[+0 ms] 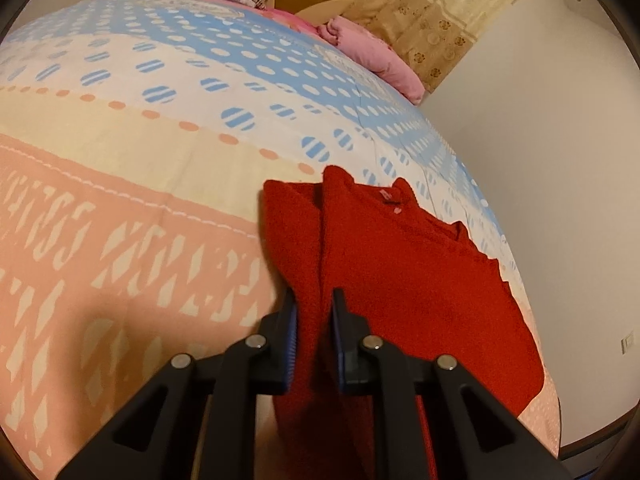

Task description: Fold small clothes

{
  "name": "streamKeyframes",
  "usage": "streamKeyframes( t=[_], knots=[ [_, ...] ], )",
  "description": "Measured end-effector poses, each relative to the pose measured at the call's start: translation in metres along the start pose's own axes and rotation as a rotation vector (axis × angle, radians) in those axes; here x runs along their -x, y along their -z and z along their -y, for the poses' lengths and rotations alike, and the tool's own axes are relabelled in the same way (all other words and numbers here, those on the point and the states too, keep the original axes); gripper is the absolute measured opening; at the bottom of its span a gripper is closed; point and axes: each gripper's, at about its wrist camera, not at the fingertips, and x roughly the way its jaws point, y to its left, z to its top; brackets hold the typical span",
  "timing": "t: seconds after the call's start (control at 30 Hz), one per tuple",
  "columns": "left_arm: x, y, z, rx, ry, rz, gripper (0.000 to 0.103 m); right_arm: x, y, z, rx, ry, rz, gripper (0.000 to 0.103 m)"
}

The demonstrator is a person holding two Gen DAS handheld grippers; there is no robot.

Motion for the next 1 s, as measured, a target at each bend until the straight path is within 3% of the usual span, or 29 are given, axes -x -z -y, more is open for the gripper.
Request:
streamKeyframes(
  t=[0.2,0.43,0.73,1.0],
  knots=[
    [0.003,-0.01,-0.004,0.073,0.062,-0.034,0.017,0.016,-0.002,0.021,-0.11,-0.087,0.052,0.013],
    [0.012,-0.015,0.015,0.101,0.092,-0.024,0.016,0.028,0.011,0.072,-0.372,-0.265,0.1,0.011],
    [0.022,-0.03,0.073,0.033,0.131,0.007,0.016,0.055,0.042,0.128,-0.576,-0.326,0.193,0.007],
    [0.007,-0.029,0.128,-0.042,0.161,-0.012,0.016,0.061,0.074,0.162,-0.698,-0.35,0.204,0.007]
  ],
)
